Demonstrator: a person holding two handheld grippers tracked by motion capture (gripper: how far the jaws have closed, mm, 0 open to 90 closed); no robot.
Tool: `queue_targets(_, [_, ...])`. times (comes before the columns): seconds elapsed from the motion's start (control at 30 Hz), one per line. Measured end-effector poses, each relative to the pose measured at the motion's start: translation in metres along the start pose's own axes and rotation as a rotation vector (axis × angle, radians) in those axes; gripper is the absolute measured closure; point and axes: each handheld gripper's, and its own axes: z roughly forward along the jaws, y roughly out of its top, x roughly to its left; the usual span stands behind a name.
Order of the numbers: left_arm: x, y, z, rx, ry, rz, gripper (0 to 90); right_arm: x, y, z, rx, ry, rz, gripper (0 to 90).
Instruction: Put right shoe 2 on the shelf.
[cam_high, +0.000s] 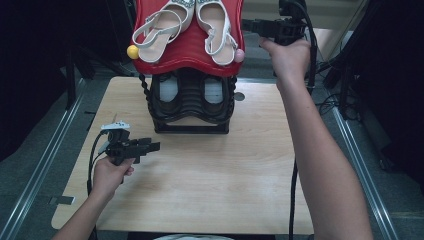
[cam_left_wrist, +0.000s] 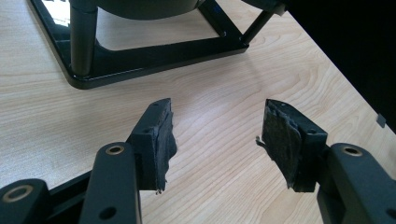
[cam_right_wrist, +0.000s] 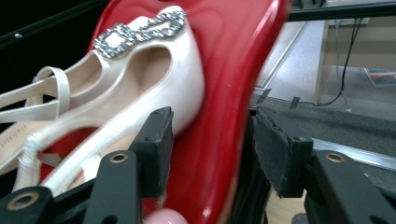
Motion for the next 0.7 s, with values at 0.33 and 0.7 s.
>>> queue_targets(0.33, [0.0,0.0,0.0,0.01,-0.004,0.005,43.5,-0.023,-0.024,-0.008,0.014,-0.016,0.026,48.4])
queue_targets(0.7, [0.0,0.0,0.0,0.004,-0.001,0.0,43.1,-0.039,-0.061,-0.015,0.022,-0.016,0.036,48.4])
